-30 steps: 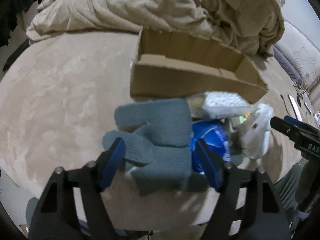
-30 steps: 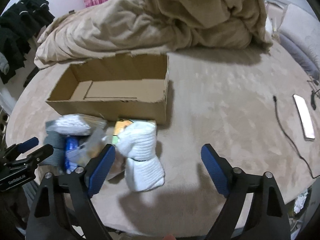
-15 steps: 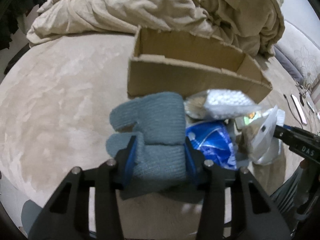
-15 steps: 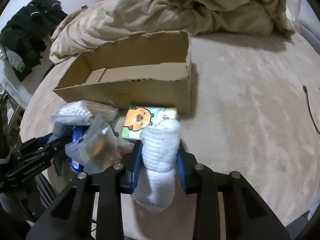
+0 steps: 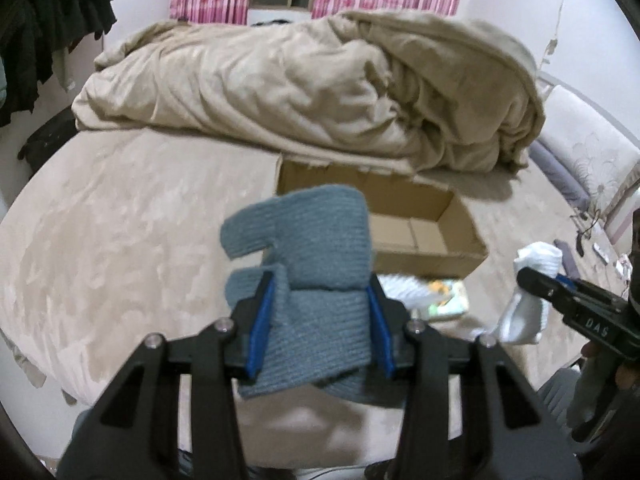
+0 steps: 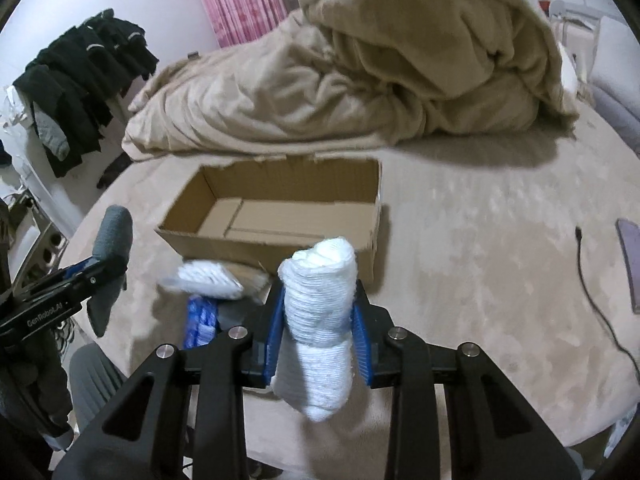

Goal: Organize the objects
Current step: 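Grasp grey gloves with left tool while right tool grasps white sock, drop both into box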

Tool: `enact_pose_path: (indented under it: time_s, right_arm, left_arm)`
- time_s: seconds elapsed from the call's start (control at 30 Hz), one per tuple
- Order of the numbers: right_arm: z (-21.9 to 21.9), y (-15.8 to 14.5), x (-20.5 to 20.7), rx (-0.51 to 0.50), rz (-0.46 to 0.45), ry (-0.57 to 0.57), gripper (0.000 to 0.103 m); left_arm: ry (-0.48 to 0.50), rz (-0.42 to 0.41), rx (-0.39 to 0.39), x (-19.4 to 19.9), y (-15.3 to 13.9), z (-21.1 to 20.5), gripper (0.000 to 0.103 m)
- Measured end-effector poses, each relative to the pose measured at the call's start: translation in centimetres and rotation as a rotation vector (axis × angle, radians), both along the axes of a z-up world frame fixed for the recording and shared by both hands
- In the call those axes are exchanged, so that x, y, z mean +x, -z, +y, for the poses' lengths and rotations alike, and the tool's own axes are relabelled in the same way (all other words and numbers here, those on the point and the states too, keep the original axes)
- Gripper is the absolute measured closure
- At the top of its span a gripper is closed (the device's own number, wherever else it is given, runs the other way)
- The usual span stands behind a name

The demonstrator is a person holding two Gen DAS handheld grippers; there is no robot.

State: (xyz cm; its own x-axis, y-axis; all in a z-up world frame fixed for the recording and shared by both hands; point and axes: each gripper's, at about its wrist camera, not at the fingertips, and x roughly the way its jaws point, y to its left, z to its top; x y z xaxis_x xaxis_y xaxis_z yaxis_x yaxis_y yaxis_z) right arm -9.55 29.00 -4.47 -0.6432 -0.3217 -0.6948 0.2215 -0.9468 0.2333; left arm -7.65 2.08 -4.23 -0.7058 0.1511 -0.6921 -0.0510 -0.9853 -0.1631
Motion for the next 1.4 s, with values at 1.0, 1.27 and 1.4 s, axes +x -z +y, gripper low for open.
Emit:
enact_pose_path:
  time_s: [1.0, 1.27, 1.4]
  right_arm:
    - [-1.0, -0.4, -11.4, 0.007, 0.045, -0.017, 0.070]
    - [-0.8, 2.9, -13.5, 0.005, -0.024, -0.020, 0.068]
    - [-0.8, 3.1, -13.6, 0.009, -0.022, -0.007, 0.052]
  left_arm:
    - [0.257, -0.031, 0.108, -14.3, 3.0, 8.7, 0.058]
    - [0.229, -0.138, 0.084, -16.5, 6.7, 9.2, 0.052]
    - [0.170, -0.101, 0.083, -15.8, 5.1, 8.0, 0.027]
